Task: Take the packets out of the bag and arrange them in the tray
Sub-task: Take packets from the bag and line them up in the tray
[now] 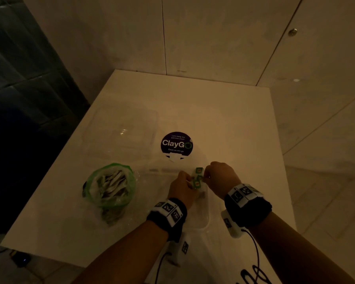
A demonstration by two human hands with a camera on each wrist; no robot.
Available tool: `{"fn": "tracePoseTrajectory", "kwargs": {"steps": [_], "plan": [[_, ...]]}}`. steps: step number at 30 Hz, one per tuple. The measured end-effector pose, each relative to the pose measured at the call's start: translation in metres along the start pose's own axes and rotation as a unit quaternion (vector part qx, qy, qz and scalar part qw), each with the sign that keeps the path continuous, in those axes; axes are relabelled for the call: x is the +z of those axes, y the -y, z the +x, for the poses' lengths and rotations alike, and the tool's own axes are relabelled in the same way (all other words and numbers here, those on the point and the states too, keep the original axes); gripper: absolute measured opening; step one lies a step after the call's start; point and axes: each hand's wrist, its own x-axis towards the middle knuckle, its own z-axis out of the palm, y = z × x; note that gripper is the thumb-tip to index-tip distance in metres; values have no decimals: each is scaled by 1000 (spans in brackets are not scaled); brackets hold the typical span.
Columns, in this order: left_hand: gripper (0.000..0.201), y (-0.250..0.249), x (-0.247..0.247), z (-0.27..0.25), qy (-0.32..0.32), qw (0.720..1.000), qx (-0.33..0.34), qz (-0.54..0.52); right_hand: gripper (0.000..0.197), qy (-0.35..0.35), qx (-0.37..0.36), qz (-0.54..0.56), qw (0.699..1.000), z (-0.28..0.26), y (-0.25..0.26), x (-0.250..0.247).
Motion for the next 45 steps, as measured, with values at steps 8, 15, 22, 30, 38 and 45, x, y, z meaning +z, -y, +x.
{"fn": "tracePoseTrajectory", "kwargs": {"steps": [8,15,22,30,38,45], "plan": [[7,0,-2,3,-3,994,64,93,18,-69,-12,85,994,0,-8,7],[30,-7,-27,5,71,976,147,143,19,-44,-13,83,996,2,-11,8],[31,-20,-39,19,181,944,122,246,24,-21,-12,55,998,5,-6,4],[24,-18,-38,17,192,935,132,266,23,-32,-6,73,997,4,-6,4],[23,-11,-39,20,159,969,108,158,18,-64,54,175,981,-5,-10,12],[27,-12,-36,18,170,973,99,122,59,-7,71,198,978,-18,-2,25]]}}
